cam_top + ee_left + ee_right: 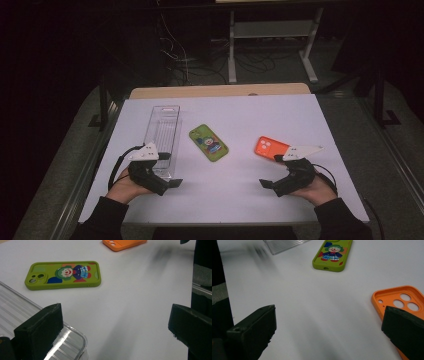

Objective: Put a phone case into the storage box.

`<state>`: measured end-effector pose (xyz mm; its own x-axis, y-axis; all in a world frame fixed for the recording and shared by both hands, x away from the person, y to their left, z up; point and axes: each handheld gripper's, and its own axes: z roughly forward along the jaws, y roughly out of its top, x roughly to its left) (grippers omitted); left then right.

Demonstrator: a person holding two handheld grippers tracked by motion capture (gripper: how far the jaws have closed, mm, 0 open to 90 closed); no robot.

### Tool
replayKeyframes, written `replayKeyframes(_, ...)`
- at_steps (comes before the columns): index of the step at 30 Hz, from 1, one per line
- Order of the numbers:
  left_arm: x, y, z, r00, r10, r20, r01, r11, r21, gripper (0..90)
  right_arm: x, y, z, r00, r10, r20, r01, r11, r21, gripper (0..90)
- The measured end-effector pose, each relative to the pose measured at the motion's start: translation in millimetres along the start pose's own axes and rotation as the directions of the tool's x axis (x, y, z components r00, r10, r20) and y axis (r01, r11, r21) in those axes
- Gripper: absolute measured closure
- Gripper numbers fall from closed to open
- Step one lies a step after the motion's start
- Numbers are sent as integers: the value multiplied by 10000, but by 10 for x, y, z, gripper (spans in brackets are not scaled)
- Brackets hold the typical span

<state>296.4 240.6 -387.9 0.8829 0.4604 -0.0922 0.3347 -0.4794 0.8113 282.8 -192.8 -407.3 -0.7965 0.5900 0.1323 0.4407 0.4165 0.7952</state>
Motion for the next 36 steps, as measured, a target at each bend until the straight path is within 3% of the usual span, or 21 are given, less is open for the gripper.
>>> replayKeyframes(10,-57,122,84,9997,23,243,-21,10000,-62,0,-7,7,-4,10000,-48,40,48,10000,65,0)
replayKeyframes(25,-204,329,376,9969,126,776,-121,9999,-71,0,-59,77,-2,9999,-80,147,75,9995,310,0)
replayKeyframes(32,-277,400,512,9942,439,981,-439,9990,-25,0,-166,143,-33,9996,-18,290,11,9998,219,0)
replayKeyframes(36,-307,431,602,9929,379,1124,-372,9993,-84,0,-206,178,-25,9995,88,288,-96,9995,297,0)
